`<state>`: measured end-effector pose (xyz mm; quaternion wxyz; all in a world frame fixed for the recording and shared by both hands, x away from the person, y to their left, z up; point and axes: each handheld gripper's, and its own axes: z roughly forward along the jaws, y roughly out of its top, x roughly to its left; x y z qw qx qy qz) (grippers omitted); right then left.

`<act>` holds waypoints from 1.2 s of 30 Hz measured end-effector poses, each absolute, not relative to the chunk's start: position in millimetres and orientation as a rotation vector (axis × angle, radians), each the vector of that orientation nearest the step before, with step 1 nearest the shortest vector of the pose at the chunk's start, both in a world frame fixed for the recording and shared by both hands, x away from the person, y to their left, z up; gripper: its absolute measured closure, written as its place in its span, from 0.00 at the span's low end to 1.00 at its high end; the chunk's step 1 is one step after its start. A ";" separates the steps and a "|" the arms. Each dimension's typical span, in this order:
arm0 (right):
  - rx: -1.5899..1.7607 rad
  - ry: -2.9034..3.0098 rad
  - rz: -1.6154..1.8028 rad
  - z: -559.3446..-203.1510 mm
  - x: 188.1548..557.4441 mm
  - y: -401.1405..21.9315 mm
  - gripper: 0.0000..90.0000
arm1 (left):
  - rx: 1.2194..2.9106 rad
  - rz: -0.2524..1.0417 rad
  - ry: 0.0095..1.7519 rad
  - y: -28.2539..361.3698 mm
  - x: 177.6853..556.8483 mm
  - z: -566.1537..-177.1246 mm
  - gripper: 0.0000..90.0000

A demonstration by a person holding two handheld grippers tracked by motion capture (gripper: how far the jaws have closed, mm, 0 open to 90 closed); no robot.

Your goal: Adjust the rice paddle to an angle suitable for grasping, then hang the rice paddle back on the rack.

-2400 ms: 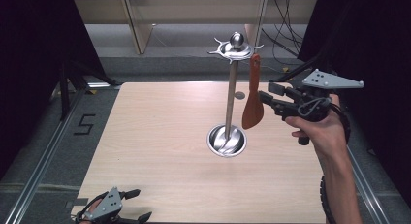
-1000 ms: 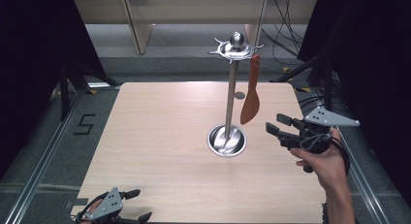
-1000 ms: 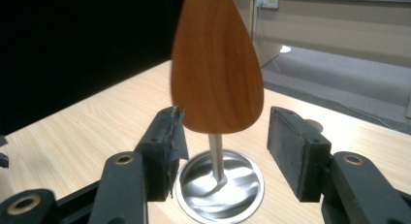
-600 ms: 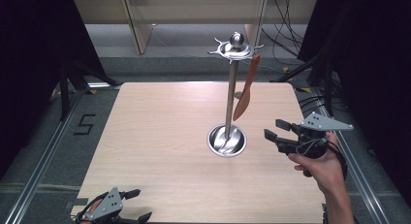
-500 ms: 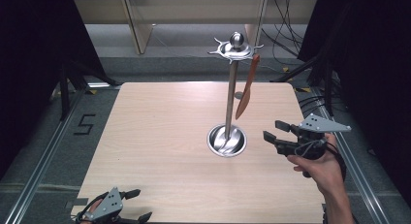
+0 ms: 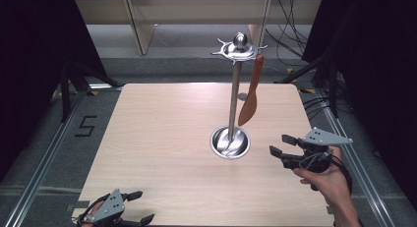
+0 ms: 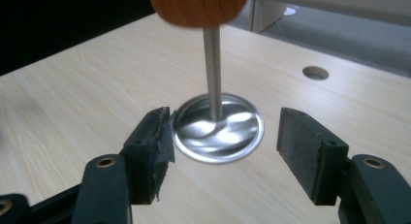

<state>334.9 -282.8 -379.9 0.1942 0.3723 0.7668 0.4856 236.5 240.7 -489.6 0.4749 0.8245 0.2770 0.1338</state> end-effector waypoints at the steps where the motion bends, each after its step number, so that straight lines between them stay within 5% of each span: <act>1: 1.043 2.161 1.347 -382.3 335.6 -284.2 0.42 | 2.025 0.327 0.667 241.1 236.8 -489.3 0.21; 36: 1.049 2.251 1.262 -414.5 328.3 -273.2 0.38 | 2.020 0.339 0.672 242.2 234.5 -490.0 0.21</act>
